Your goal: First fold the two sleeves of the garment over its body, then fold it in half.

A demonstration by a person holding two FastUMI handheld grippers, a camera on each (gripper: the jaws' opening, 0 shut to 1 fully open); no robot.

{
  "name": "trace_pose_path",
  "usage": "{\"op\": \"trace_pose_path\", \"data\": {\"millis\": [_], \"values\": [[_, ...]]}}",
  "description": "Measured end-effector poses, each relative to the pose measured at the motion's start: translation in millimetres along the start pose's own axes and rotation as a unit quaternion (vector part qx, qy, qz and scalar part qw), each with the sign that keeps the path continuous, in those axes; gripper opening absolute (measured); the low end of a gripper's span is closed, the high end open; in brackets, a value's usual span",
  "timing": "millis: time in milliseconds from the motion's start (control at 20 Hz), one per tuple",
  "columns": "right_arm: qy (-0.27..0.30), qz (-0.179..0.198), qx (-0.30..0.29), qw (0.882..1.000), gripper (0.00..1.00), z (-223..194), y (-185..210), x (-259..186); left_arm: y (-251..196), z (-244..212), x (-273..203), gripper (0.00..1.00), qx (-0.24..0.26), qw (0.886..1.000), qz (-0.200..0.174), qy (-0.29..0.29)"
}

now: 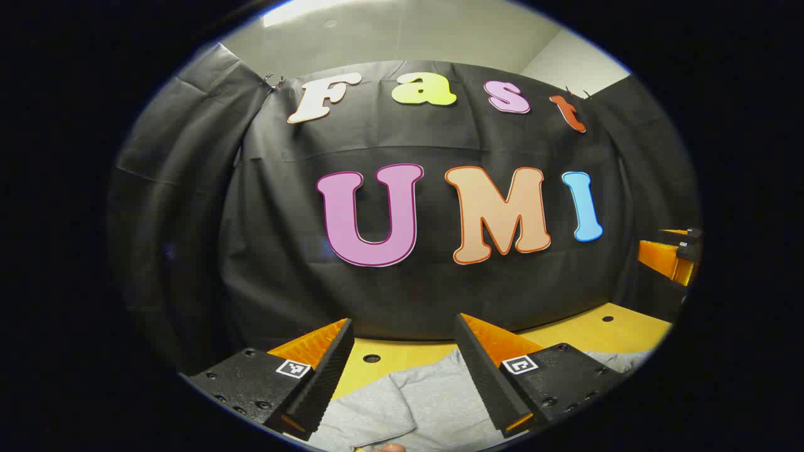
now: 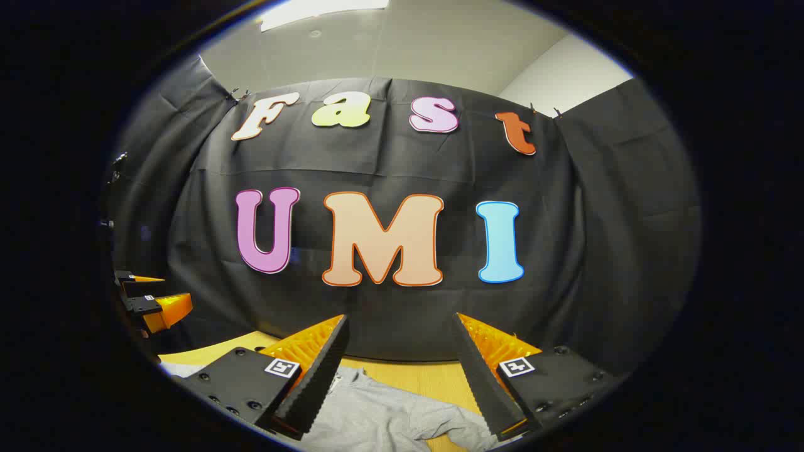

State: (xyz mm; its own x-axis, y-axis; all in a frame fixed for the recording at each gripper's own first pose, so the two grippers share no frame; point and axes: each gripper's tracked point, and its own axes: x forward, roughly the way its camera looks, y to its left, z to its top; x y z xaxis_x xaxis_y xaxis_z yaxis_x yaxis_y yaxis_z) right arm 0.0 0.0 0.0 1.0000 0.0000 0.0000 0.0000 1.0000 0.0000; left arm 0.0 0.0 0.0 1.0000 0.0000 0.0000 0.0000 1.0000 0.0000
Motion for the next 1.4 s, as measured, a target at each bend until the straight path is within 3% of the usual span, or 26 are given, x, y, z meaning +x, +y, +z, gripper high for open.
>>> {"op": "trace_pose_path", "data": {"millis": [100, 150, 200, 450, 500, 600, 1150, 1250, 1400], "values": [[-0.004, 0.001, -0.006, 1.0, 0.99, 1, -1, -3, 3, -3, -1, 0.94, -0.004, 1.0, 0.005, 0.006], [-0.003, 0.002, -0.008, 1.0, 0.99, -1, 2, -3, 5, -6, -2, 0.89, -0.006, 1.0, 0.008, 0.01], [-0.001, 0.003, -0.008, 1.0, 0.99, -3, 3, -3, 6, -11, -2, 0.94, -0.009, 1.0, 0.008, 0.016], [-0.001, 0.0, -0.003, 1.0, 0.99, -4, 1, -1, 10, -14, -2, 0.94, -0.012, 1.0, 0.015, 0.025], [-0.001, 0.0, -0.003, 1.0, 0.99, -2, 1, -1, 9, -14, -2, 0.99, -0.01, 1.0, 0.015, 0.023], [0.002, -0.003, 0.0, 1.0, 0.99, -5, 0, 0, 10, -13, 0, 0.94, -0.009, 1.0, 0.013, 0.021], [0.005, -0.011, 0.001, 1.0, 0.99, -6, -6, -2, 6, -14, 2, 0.95, -0.012, 1.0, 0.009, 0.021], [0.004, -0.018, 0.001, 1.0, 0.96, -6, -13, -5, 4, -17, 4, 0.94, -0.012, 1.0, 0.006, 0.024], [0.014, -0.035, -0.012, 0.999, 0.99, -14, -32, -6, -4, -15, 5, 0.94, -0.013, 1.0, -0.002, 0.023]]}}
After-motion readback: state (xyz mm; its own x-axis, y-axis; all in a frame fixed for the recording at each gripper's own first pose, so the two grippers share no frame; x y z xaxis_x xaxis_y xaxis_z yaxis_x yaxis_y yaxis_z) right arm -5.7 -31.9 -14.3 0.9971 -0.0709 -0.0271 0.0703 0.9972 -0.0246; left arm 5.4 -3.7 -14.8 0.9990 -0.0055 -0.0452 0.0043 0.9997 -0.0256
